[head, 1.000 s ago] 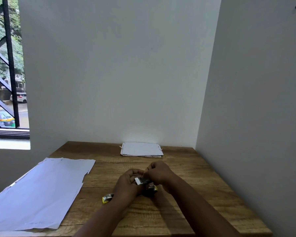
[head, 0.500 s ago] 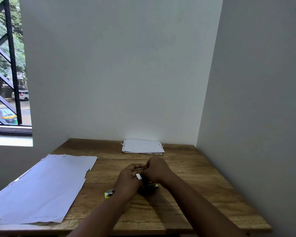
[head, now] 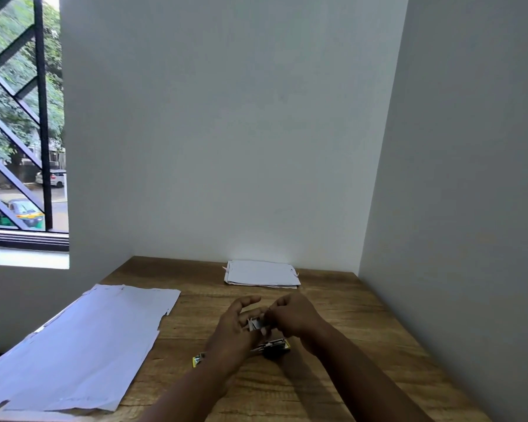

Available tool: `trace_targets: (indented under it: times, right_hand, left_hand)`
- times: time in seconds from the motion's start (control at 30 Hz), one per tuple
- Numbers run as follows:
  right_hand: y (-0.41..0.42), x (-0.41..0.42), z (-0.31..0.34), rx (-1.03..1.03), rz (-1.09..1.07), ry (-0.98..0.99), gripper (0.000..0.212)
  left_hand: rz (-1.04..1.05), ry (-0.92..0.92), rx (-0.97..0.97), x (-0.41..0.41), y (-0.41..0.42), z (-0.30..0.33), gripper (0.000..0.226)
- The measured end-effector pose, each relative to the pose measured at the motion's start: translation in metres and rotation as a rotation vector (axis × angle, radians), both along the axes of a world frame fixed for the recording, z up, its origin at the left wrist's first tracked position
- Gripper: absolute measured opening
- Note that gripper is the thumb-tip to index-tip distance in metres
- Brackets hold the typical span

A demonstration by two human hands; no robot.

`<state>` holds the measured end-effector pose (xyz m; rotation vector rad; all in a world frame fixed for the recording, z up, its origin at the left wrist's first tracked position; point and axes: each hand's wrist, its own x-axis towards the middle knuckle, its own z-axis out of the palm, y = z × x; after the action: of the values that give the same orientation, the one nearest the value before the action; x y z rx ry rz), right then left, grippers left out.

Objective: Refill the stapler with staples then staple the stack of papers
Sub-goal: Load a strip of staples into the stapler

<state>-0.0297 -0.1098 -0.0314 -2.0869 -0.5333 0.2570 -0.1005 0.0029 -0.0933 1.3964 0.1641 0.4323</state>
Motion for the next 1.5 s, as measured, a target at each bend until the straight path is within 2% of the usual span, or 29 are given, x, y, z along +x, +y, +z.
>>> trace_targets:
  times: [0.13,0.23,0.37,0.6,0.83,0.97,1.17,1.33,1.5]
  right_hand:
    - [-0.001,-0.001,-0.002,-0.019,0.013,-0.067,0.028]
    - [-0.002,-0.004,-0.003,-0.03,0.027,-0.111,0.014]
    - [0.0,-0.007,-0.003,-0.088,0.005,-0.195,0.022]
    - [0.004,-0.009,0.0,-0.143,0.004,-0.25,0.014]
    - [0.008,-0.005,0.003,-0.289,0.023,-0.329,0.028]
    - [0.008,-0.007,0.0,-0.28,0.022,-0.306,0.031]
    - [0.0,-0.007,0.001,-0.185,0.026,-0.119,0.036]
    - [0.0,-0.009,0.0,-0.1,-0.005,-0.132,0.027]
    - [0.002,-0.007,-0.003,-0.139,0.0,-0.159,0.029]
  left_hand:
    - [0.014,-0.003,-0.01,0.001,-0.003,-0.002,0.059]
    - [0.021,0.002,-0.015,0.002,-0.005,-0.003,0.062]
    - [0.05,0.031,-0.01,0.003,-0.003,-0.002,0.068]
    - [0.111,0.052,0.006,0.005,-0.008,-0.001,0.067]
    - [0.178,0.045,0.053,0.006,-0.017,0.002,0.075]
    - [0.155,0.064,0.074,0.006,-0.015,0.001,0.079]
    - [0.142,0.091,0.087,0.003,-0.018,0.003,0.083]
    - [0.155,0.093,0.094,0.002,-0.019,0.006,0.081]
    - [0.149,0.098,0.076,0.002,-0.017,0.006,0.081]
